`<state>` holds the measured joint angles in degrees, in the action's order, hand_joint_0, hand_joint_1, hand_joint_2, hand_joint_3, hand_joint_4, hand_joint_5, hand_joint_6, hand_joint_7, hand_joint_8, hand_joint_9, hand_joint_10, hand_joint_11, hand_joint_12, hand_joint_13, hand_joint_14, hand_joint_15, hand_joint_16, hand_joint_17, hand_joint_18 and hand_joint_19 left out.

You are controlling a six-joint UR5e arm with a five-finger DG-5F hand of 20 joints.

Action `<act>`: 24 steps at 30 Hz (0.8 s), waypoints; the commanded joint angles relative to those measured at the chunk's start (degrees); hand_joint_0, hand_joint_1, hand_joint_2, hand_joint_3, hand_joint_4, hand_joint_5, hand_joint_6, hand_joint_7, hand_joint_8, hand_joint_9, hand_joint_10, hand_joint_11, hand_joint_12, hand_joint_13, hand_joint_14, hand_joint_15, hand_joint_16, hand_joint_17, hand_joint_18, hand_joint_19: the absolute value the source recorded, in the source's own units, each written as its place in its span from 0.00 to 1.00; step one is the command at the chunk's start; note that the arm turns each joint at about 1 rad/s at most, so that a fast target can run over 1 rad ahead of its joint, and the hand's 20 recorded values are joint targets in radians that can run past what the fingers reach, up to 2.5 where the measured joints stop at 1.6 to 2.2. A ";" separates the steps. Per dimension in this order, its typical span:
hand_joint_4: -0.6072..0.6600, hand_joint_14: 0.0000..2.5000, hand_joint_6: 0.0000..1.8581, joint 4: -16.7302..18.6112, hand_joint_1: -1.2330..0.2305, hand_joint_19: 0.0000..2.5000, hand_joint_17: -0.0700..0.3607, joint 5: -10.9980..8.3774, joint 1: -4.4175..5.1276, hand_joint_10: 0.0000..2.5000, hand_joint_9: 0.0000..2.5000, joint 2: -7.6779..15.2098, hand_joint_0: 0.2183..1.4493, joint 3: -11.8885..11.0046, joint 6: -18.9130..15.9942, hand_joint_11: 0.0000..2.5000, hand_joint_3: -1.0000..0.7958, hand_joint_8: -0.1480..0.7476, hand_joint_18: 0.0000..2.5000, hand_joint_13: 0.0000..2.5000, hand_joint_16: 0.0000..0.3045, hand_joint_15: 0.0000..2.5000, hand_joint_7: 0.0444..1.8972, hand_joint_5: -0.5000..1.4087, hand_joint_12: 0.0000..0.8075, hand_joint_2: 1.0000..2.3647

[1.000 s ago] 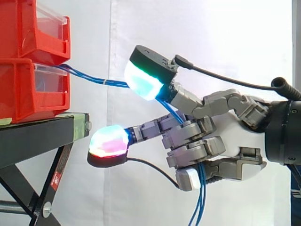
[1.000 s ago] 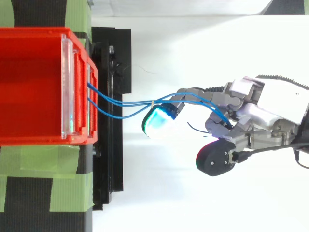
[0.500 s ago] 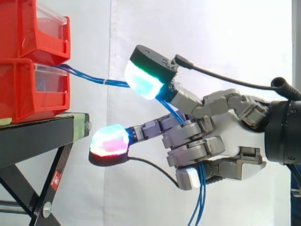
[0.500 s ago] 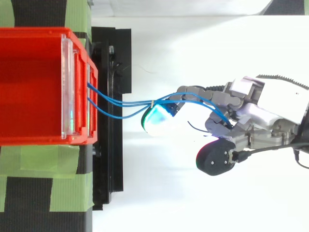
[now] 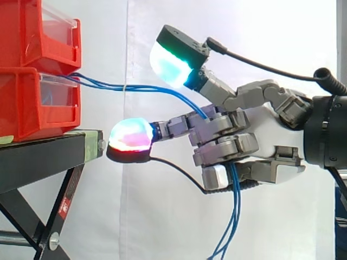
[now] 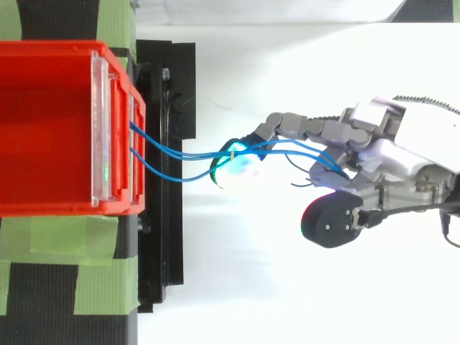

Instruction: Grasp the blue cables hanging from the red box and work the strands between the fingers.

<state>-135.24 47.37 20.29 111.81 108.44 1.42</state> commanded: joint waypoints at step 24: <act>0.75 1.00 0.01 8.58 0.45 0.24 0.58 -5.80 -1.13 1.00 0.71 -0.10 0.44 -0.07 8.34 1.00 0.02 0.76 1.00 0.78 0.80 0.68 0.62 0.35 0.85 0.00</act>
<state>-126.90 42.03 19.18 111.71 108.37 9.34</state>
